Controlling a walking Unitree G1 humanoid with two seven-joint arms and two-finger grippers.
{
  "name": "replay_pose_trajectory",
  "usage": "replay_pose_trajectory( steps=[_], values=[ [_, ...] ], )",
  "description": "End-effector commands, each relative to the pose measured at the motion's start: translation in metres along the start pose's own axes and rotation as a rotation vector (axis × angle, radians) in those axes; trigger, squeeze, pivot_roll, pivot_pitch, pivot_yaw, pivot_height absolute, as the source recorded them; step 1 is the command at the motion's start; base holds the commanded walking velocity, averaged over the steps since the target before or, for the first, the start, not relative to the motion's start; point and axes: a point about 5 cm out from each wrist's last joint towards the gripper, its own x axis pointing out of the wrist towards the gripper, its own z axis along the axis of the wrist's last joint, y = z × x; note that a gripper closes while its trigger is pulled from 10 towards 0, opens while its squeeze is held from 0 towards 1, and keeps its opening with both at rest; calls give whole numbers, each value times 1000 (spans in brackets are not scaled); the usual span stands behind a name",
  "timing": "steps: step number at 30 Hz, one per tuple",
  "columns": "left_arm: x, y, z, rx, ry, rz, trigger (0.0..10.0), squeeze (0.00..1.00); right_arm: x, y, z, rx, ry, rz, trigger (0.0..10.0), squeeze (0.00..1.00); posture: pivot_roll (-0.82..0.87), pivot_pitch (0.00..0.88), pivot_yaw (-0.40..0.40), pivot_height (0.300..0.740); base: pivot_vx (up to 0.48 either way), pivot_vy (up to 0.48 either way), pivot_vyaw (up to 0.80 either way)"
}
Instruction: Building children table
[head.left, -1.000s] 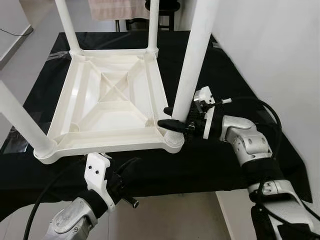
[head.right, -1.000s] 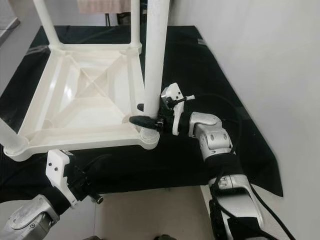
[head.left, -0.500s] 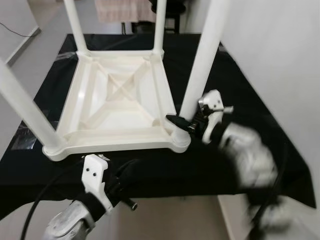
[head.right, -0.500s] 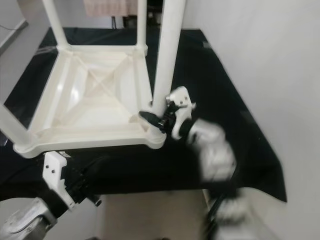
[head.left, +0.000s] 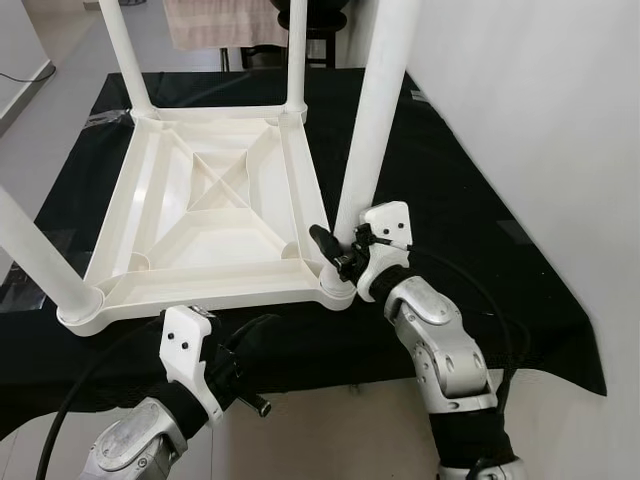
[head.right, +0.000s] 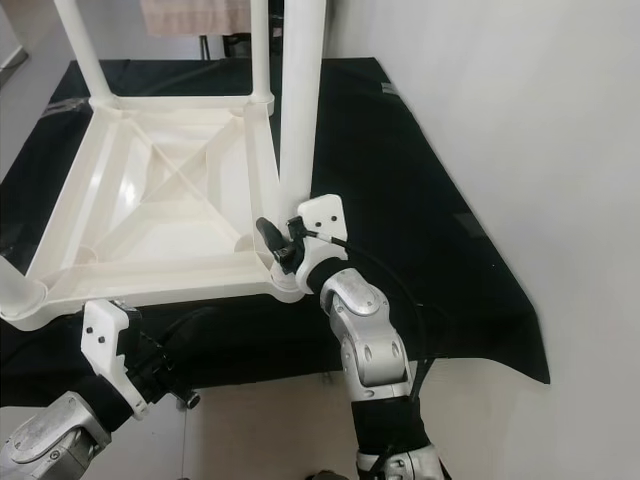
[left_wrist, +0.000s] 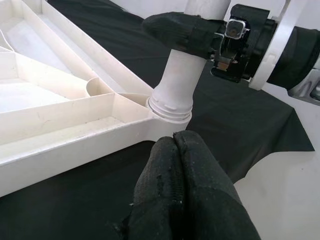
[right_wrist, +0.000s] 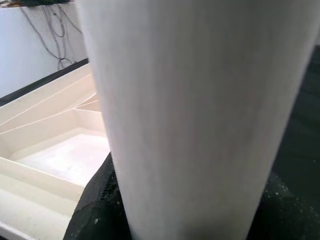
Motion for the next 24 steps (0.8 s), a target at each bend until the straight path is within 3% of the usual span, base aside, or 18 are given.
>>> replay_pose_trajectory(
  steps=[1,3,4,6,8,9,10,12,13,15,16,21,22,24],
  values=[
    [0,0,-3,-2,14,3,10000,0,-3,-1,-28,48,142,-30,10000,0,99,146,-65,740,0,0,0],
    [1,-1,-4,-3,14,1,10000,0,-3,0,-23,51,129,-12,10000,12,100,145,-66,740,0,0,0],
    [1,-1,-4,-4,13,0,10000,0,0,-1,-16,52,97,34,10000,1000,99,145,-69,740,0,0,0],
    [1,-1,-4,-4,13,0,10000,0,0,-1,-16,52,97,34,10000,1000,99,145,-69,740,0,0,0],
    [2,-2,-4,-7,9,-1,10000,0,5,-9,-1,51,33,180,10000,1000,99,143,-70,740,0,0,0],
    [2,-2,-4,-7,9,-1,10000,0,5,-9,-1,51,33,180,10000,1000,99,143,-70,740,0,0,0],
    [2,-3,-4,-9,8,-2,10000,0,7,-21,9,45,16,335,10000,498,100,144,-71,740,0,0,0],
    [2,-3,-4,-9,8,-2,10000,0,7,-23,11,44,15,366,10000,498,100,144,-71,740,0,0,0],
    [2,-3,-5,-10,8,-2,10000,0,6,-30,15,-10,11,451,10000,0,101,142,-72,740,0,0,0],
    [2,-3,-5,-10,8,-2,10000,0,6,-32,16,-25,11,472,10000,0,101,142,-72,740,0,0,0],
    [2,-3,-5,-11,8,-2,10000,0,5,-38,18,-55,25,541,10000,0,104,140,-73,740,0,0,0],
    [1,-3,-6,-12,9,0,10000,0,7,-44,20,-46,45,619,10000,0,113,137,-72,740,0,0,0],
    [1,-3,-6,-12,10,0,10000,0,8,-45,20,-36,44,637,1373,0,115,138,-70,740,0,0,0],
    [1,-2,-6,-11,11,1,10000,0,9,-46,21,-31,43,653,1373,0,115,138,-70,740,0,0,0]
  ],
)
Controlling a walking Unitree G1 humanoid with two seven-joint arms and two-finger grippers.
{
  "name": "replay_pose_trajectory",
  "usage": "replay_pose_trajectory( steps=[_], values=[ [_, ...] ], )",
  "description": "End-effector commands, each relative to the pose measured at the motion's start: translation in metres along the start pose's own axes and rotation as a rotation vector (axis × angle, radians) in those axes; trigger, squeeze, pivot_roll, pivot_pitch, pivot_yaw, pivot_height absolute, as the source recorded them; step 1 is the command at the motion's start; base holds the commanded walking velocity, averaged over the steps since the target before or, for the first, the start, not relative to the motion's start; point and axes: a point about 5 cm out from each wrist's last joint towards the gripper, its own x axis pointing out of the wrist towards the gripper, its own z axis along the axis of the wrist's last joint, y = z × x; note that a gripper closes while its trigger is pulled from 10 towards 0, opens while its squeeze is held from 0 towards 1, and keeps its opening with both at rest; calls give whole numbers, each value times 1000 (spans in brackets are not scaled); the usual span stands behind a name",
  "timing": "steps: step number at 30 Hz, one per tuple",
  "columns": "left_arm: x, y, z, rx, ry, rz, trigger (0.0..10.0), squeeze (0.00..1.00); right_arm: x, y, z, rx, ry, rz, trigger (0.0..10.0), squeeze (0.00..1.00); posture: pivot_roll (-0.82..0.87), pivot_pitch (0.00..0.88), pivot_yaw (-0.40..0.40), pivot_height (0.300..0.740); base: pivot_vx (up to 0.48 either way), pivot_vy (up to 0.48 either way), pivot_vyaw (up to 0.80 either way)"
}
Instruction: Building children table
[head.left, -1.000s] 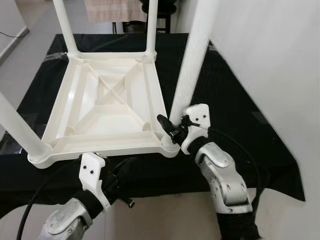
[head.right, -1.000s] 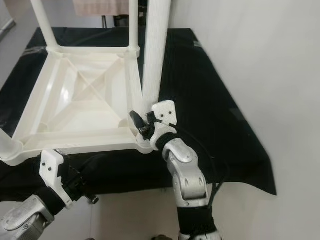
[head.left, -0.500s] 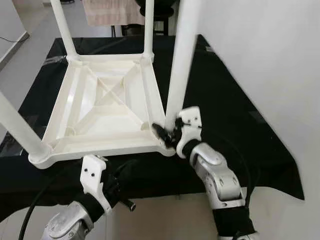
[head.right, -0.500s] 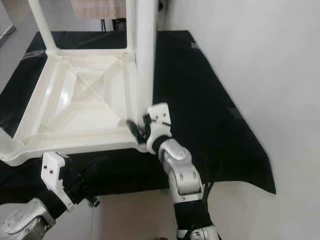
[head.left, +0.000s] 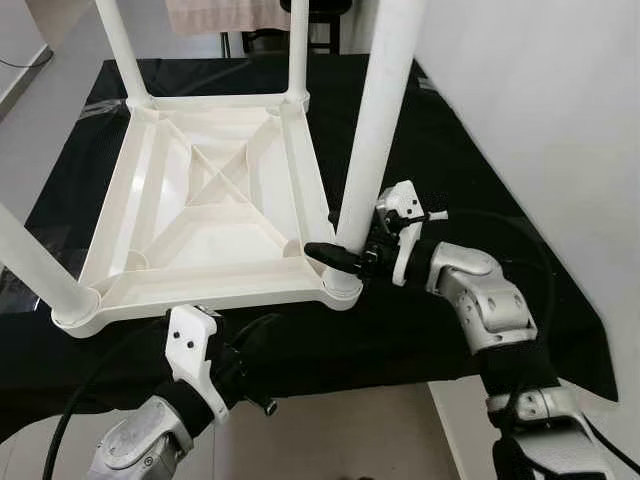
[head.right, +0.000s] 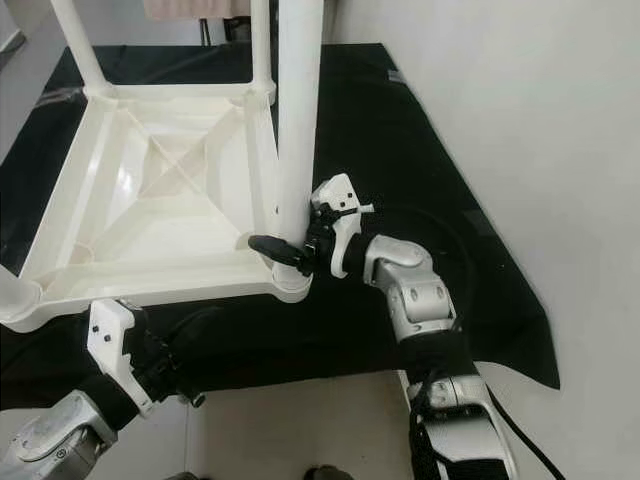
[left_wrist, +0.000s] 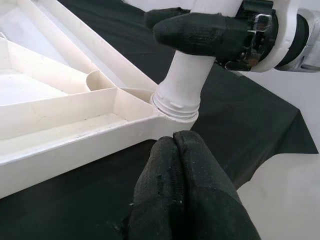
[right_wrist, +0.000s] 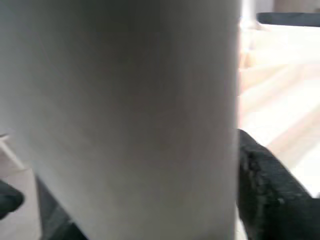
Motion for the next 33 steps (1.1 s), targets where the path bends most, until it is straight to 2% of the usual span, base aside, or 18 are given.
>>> replay_pose_trajectory(
  steps=[1,2,8,12,14,15,16,17,18,19,20,23,26,33],
  values=[
    [-1,1,-5,-4,21,11,10000,0,0,0,1,-4,-8,15,1373,0,115,138,-70,740,0,0,0],
    [-2,1,-5,-4,22,11,10000,0,0,-4,0,11,-15,25,0,0,116,138,-68,740,0,0,0],
    [-3,1,-5,-4,23,11,10000,0,-8,-11,-4,29,-29,-20,0,0,117,148,-64,740,0,0,0],
    [-4,1,-4,-4,24,11,10000,0,-17,-7,-7,36,-30,-68,0,0,114,161,-64,740,0,0,0],
    [-5,1,-3,-3,24,11,10000,0,-25,0,-14,43,-12,-147,0,0,105,171,-64,740,0,0,0],
    [-5,1,-3,-3,24,11,10000,0,-25,0,-14,43,-12,-147,0,0,105,171,-64,740,0,0,0],
    [-6,1,-2,-3,24,12,10000,0,-25,6,-17,38,-22,-237,0,0,103,175,-62,740,0,0,0],
    [-7,2,-1,-2,24,12,10000,0,-22,19,-32,87,-6,-512,0,0,88,182,-58,740,0,0,0],
    [-7,3,0,-1,24,12,10000,0,-23,35,-43,125,23,-687,0,0,90,185,-59,740,0,0,0],
    [-7,3,0,-1,24,12,10000,0,-23,35,-43,125,23,-687,0,0,90,185,-59,740,0,0,0],
    [-7,3,1,-1,24,11,10000,0,-22,49,-50,170,17,-776,0,0,99,187,-60,740,0,0,0],
    [-7,4,1,1,25,12,10000,0,-15,55,-50,129,30,-770,0,0,103,183,-53,740,0,0,0],
    [-5,5,0,3,29,9,10000,0,-3,40,-43,86,-8,-746,0,0,116,169,-60,740,0,0,0],
    [-5,5,0,6,26,16,10000,0,4,39,-41,72,0,-729,0,0,120,165,-65,740,0,0,0]
  ],
)
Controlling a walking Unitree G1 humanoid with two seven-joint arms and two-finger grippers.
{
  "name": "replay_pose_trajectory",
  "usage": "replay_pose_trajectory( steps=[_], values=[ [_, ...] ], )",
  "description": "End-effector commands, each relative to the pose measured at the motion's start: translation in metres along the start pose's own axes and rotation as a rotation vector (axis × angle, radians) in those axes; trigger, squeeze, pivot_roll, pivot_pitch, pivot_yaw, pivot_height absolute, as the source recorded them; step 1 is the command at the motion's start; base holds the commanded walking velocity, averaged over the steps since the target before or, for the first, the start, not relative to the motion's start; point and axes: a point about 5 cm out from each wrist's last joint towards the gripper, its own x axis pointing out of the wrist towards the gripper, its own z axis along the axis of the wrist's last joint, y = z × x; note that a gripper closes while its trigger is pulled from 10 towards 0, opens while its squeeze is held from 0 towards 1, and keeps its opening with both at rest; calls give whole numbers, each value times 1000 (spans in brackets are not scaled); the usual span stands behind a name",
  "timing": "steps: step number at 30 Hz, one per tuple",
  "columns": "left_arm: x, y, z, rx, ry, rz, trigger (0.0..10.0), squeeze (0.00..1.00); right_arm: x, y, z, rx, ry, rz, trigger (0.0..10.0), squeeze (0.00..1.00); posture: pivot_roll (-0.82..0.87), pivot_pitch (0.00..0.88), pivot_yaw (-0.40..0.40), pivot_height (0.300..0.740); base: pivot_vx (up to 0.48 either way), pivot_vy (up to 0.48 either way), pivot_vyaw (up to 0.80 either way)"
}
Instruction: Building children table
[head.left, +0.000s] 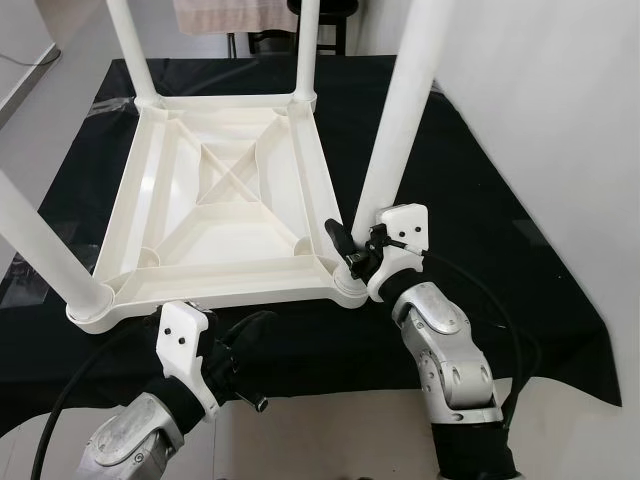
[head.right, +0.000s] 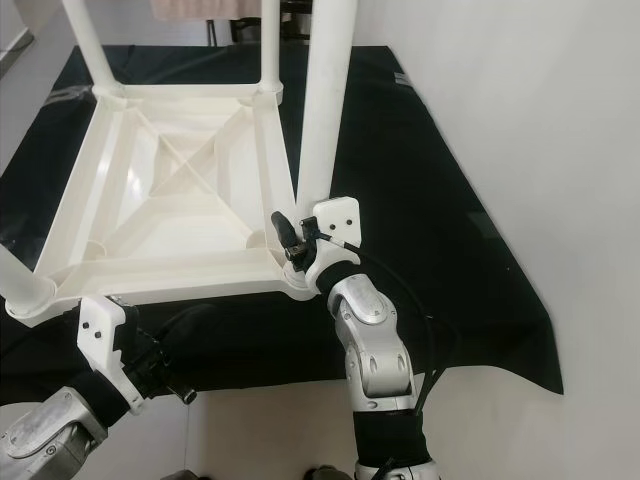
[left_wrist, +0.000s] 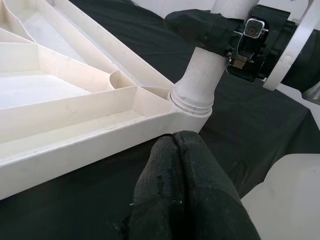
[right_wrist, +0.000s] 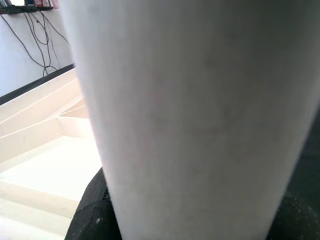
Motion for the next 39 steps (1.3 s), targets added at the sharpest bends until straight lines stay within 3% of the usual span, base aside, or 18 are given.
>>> replay_pose_trajectory(
  steps=[1,2,4,5,10,12,13,14,15,16,17,22,28,29,36,39],
  values=[
    [-1,-1,-3,-7,18,0,10000,0,-2,0,-23,22,124,-25,0,0,120,165,-65,740,0,0,0],
    [-1,-1,-3,-7,17,0,10000,0,0,3,-19,5,114,-2,10000,0,116,161,-59,740,0,0,0],
    [-1,-1,-3,-7,17,-1,10000,0,1,4,-17,-7,106,13,10000,0,116,161,-59,740,0,0,0],
    [0,-2,-3,-10,19,-6,10000,0,4,6,-7,-2,66,95,10000,1000,115,157,-60,740,0,0,0],
    [0,-3,-4,-12,20,-8,10000,0,7,0,0,20,43,162,10000,1000,115,157,-64,740,0,0,0],
    [0,-3,-4,-13,19,-8,10000,0,10,-6,2,24,36,184,10000,1000,115,157,-64,740,0,0,0],
    [0,-3,-4,-13,18,-8,10000,0,14,-19,3,16,52,241,10000,1000,123,155,-74,740,0,0,0],
    [0,-4,-4,-14,18,-8,10000,0,16,-29,3,10,78,297,10000,827,123,154,-76,740,0,0,0],
    [0,-4,-4,-14,18,-8,10000,0,16,-29,3,10,78,297,10000,827,123,154,-76,740,0,0,0],
    [0,-4,-4,-14,17,-7,10000,0,17,-35,3,-24,104,360,10000,494,122,152,-77,740,0,0,0],
    [0,-4,-5,-15,17,-7,10000,0,17,-39,2,-57,127,434,10000,0,126,151,-79,740,0,0,0],
    [0,-4,-6,-16,19,-8,10000,0,17,-40,7,-89,134,608,10000,0,134,145,-82,740,0,0,0],
    [0,-4,-6,-17,20,-9,10000,0,23,-45,10,-66,134,644,10000,0,138,140,-81,740,0,0,0],
    [0,-4,-6,-17,21,-9,10000,0,25,-47,11,-44,134,664,0,0,140,139,-80,740,0,0,0],
    [0,-5,-7,-19,23,-10,10000,0,28,-56,8,-11,137,698,0,0,140,140,-79,740,0,0,0],
    [-1,-5,-7,-19,23,-11,10000,0,21,-58,-1,-41,174,669,0,0,134,153,-77,740,0,0,0]
  ],
)
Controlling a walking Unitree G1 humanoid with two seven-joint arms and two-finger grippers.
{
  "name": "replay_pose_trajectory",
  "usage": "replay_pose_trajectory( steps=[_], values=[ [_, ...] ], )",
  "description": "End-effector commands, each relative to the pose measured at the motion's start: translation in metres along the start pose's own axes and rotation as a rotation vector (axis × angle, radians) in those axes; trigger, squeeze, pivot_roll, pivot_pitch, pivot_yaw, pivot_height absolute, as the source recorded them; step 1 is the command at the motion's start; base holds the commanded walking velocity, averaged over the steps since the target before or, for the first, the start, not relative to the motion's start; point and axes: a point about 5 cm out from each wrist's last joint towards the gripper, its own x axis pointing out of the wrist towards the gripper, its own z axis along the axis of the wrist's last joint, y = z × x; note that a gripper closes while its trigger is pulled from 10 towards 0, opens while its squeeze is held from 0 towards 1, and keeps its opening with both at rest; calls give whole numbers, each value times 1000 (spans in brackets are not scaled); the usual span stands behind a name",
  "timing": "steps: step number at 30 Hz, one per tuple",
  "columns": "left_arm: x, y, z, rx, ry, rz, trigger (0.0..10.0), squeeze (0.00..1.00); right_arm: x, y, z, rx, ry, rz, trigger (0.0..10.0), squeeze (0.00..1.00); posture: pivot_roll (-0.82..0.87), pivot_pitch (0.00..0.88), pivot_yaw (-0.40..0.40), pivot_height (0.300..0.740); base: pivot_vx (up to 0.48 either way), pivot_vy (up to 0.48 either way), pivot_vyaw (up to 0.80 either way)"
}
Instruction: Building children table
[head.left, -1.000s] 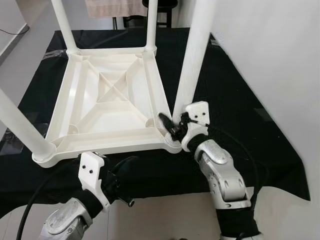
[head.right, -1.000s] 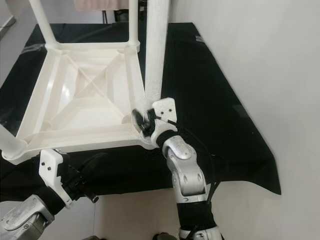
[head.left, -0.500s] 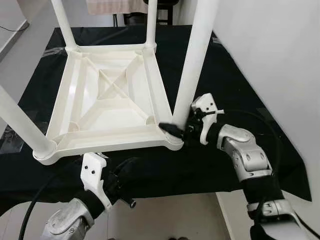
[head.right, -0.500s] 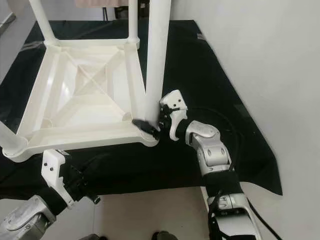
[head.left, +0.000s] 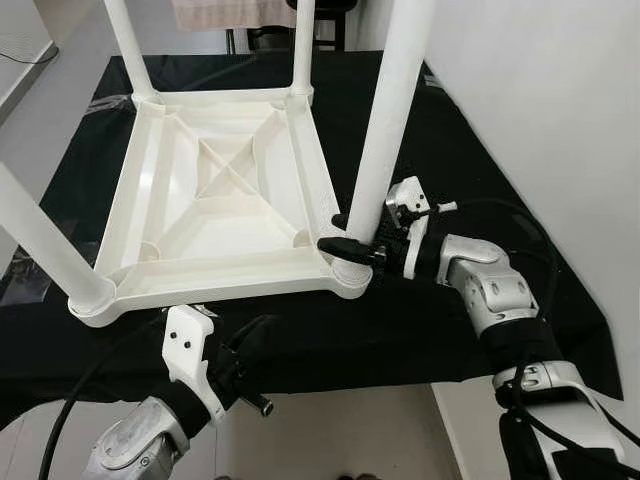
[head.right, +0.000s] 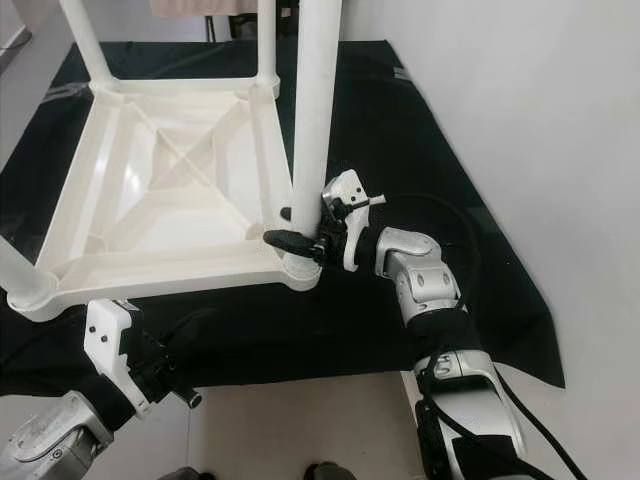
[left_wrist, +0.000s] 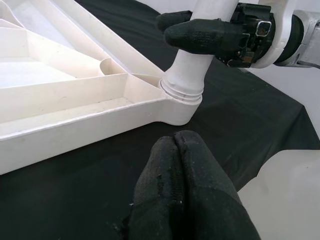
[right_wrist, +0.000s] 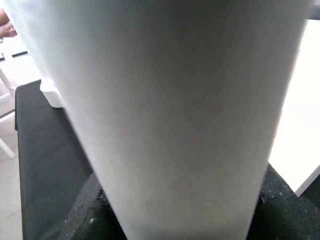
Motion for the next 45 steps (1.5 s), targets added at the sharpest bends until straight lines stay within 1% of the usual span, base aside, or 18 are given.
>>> replay_pose_trajectory(
  steps=[1,7,8,9,10,12,13,17,22,28,29,32,33,34,40,41,42,45],
  values=[
    [-2,-1,-3,-7,16,0,10000,0,-7,8,-17,27,62,-35,0,0,124,162,-73,740,0,0,0],
    [-4,0,-2,-8,17,-1,10000,0,-17,37,-30,65,83,-159,0,0,107,171,-76,740,0,0,0],
    [-5,1,-1,-8,17,-2,10000,0,-13,39,-34,107,84,-453,0,0,86,185,-72,740,0,0,0],
    [-5,1,-1,-8,17,-2,10000,0,-13,39,-34,107,84,-453,0,0,86,185,-72,740,0,0,0],
    [-5,1,-1,-8,17,-2,10000,0,-16,41,-38,146,96,-683,0,0,86,185,-72,740,0,0,0],
    [-5,1,-1,-8,17,-2,10000,0,-16,41,-38,146,96,-683,0,0,86,185,-72,740,0,0,0],
    [-6,1,0,-7,17,-2,10000,0,-3,64,-46,149,114,-773,0,0,98,181,-62,740,0,0,0],
    [-5,1,0,-6,17,-2,10000,0,2,64,-46,157,97,-766,0,0,107,178,-67,740,0,0,0],
    [-4,0,0,-5,15,-2,10000,0,24,57,-34,111,38,-772,0,0,109,170,-81,740,0,0,0],
    [-2,-1,-1,-3,12,1,10000,0,41,69,-31,128,53,-748,0,0,109,162,-76,740,0,0,0],
    [-2,-1,-1,-4,12,-1,10000,0,43,69,-27,93,45,-722,10000,0,108,160,-75,740,0,0,0],
    [-2,-1,-1,-5,12,-3,10000,0,45,70,-24,66,40,-704,10000,0,108,160,-75,740,0,0,0],
    [-1,-1,-1,-6,12,-3,10000,0,46,69,-20,56,26,-682,10000,918,108,159,-75,740,0,0,0],
    [-1,-1,-1,-7,12,-3,10000,0,46,67,-16,56,5,-647,10000,1000,107,158,-77,740,0,0,0],
    [0,-2,-1,-8,10,-4,10000,0,50,62,-3,52,-71,-500,10000,1000,107,155,-78,740,0,0,0],
    [0,-2,-2,-8,10,-4,10000,0,49,62,3,20,-93,-375,10000,655,108,150,-78,740,0,0,0],
    [0,-2,-2,-8,10,-4,10000,0,48,61,6,-5,-96,-282,10000,0,110,148,-79,740,0,0,0],
    [0,-1,-2,-8,11,-3,10000,0,40,51,7,-58,-67,-152,10000,0,110,145,-80,740,0,0,0]
  ],
)
